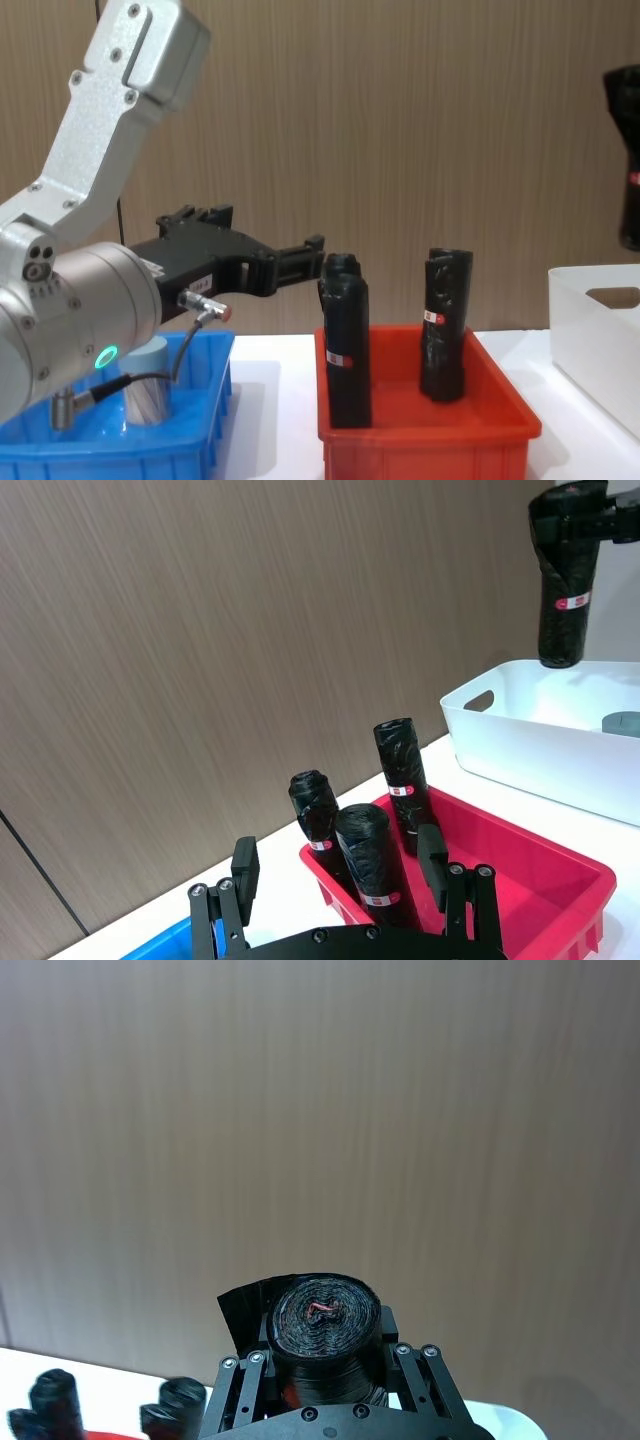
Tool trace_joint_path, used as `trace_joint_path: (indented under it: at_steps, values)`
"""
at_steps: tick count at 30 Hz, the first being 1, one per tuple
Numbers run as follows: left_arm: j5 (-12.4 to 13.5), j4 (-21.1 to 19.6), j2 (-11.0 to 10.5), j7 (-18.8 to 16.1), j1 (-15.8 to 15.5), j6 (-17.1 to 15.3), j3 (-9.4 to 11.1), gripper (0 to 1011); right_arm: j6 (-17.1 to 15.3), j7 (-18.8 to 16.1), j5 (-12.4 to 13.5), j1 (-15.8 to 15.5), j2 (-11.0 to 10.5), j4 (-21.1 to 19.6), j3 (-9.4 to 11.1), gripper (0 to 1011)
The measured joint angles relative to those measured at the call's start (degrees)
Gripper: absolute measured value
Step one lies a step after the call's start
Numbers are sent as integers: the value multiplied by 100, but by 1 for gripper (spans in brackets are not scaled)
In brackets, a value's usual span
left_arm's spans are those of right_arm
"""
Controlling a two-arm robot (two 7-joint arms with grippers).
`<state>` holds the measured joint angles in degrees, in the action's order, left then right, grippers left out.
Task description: Pick the cotton swabs from the blue box and place them into the white box.
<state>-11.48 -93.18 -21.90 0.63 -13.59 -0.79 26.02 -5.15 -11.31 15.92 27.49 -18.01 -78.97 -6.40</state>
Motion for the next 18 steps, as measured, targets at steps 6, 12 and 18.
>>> trace_joint_path:
  at_steps: [6, 12, 18]
  values:
    - [0, 0, 0, 0, 0, 0, 0, 1004, -6, 42, -51, 82, -56, 287, 71, 555]
    - [0, 0, 0, 0, 0, 0, 0, 1004, 48, 56, -89, 172, -89, 561, 121, 732]
    - [0, 0, 0, 0, 0, 0, 0, 1004, 117, 80, -97, 225, -105, 725, 150, 879]
